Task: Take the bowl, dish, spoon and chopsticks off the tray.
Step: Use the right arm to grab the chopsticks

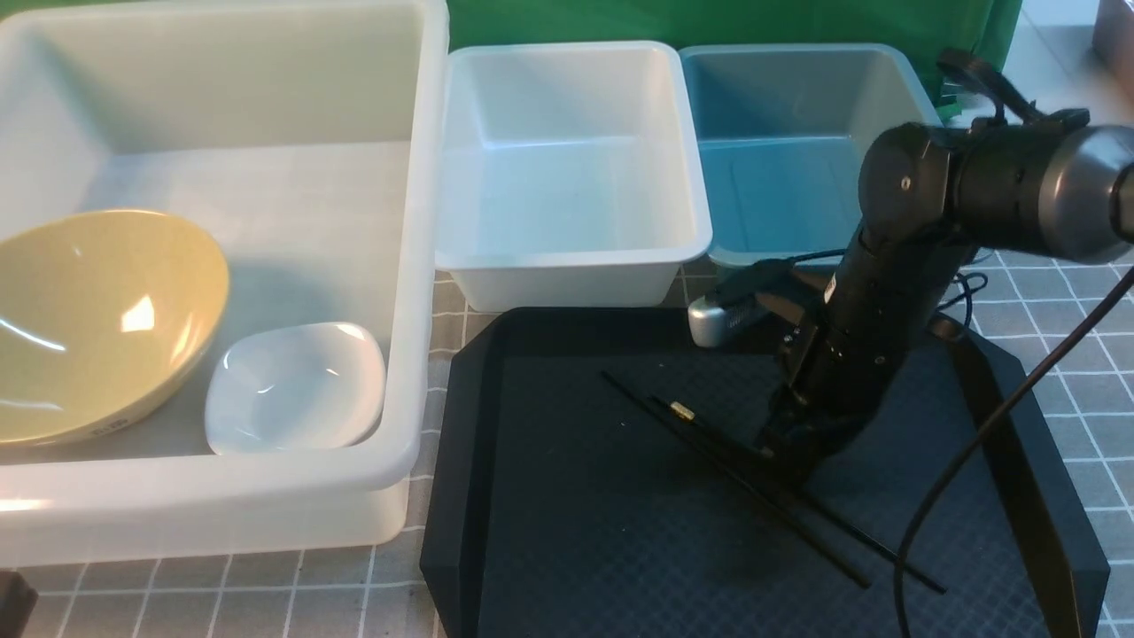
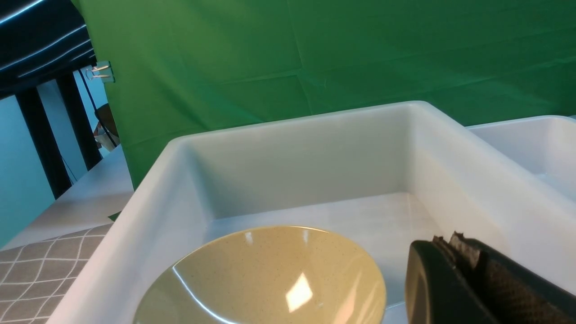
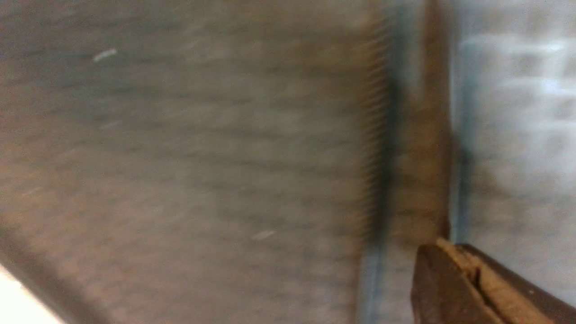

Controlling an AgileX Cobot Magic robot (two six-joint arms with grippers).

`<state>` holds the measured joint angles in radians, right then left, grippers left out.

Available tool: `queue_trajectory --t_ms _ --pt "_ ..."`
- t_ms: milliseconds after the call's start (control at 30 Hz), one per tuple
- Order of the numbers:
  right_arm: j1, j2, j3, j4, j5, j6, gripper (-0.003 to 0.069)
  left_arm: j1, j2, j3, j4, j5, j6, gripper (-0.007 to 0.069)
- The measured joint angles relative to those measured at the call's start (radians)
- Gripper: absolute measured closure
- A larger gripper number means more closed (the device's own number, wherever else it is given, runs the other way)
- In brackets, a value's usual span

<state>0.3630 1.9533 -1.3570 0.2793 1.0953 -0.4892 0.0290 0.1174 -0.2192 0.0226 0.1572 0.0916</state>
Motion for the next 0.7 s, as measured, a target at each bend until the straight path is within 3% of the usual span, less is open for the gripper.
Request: queue_trajectory --t_ms 167,333,500,700 --pt "0.024 -0.043 -0.024 0.020 -0.018 -0.005 0.0616 0.000 0.000 0.000 0.000 0.000 0.000 0.0638" --pt "0.068 -0.069 -0.030 -0.037 -0.021 0.051 0.0579 0.000 0.000 0.000 0.000 0.000 0.000 0.0638" --pt "0.140 -0.069 0.013 -0.136 -0.053 0.116 0.0440 0.000 0.000 0.000 0.000 -0.001 0.000 0.0638" --pt "0.198 -0.067 0.029 -0.258 -0.160 0.201 0.0207 0.000 0.000 0.000 -0.003 -0.005 0.000 0.0638"
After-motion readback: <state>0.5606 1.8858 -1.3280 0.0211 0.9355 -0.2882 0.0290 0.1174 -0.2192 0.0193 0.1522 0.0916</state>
